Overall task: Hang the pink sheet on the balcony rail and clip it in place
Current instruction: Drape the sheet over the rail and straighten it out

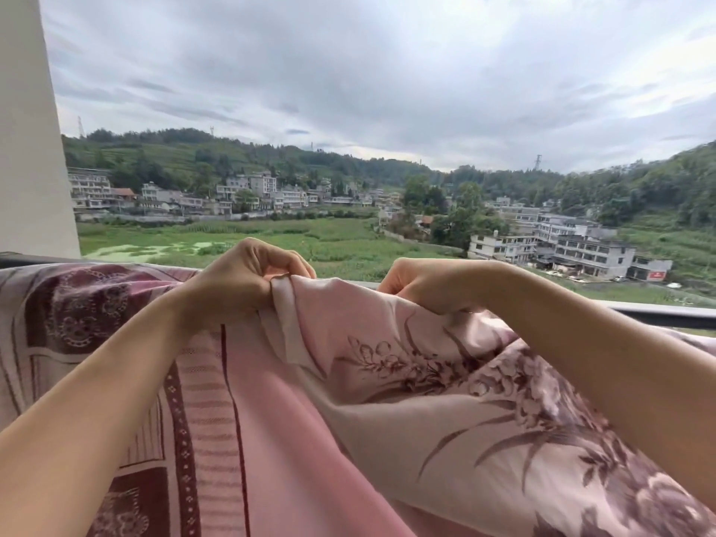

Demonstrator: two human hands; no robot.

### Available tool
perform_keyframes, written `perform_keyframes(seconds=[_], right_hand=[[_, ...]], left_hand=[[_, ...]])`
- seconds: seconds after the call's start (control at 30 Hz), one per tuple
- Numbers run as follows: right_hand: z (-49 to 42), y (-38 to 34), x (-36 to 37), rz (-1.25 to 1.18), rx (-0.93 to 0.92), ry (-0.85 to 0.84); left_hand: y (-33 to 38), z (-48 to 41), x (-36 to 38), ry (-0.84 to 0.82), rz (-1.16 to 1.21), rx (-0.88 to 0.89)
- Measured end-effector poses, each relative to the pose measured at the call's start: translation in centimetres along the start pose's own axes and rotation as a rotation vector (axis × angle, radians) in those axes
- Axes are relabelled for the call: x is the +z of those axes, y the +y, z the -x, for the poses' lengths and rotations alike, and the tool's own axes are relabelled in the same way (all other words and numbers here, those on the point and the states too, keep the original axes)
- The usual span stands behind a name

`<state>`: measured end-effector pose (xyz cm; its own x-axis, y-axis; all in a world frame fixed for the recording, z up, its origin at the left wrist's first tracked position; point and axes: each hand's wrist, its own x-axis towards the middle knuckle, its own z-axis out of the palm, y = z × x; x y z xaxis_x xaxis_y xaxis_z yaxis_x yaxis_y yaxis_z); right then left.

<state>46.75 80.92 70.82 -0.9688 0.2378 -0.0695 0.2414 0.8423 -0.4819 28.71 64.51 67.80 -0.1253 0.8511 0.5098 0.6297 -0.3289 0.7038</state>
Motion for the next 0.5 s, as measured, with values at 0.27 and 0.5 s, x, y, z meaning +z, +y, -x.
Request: perform_keyframes(seconds=[0.27, 0.5], right_hand=[[-1.9, -1.0, -6.1, 0.571, -0.113, 0.759], [-7.8, -0.7, -3.5, 0.639, -0.115, 0.903]], left_hand=[[0.2, 0.0, -0.2, 0.142, -0.235, -0.092], [0.6, 0.1, 0.0, 0.133, -0.145, -0.207]])
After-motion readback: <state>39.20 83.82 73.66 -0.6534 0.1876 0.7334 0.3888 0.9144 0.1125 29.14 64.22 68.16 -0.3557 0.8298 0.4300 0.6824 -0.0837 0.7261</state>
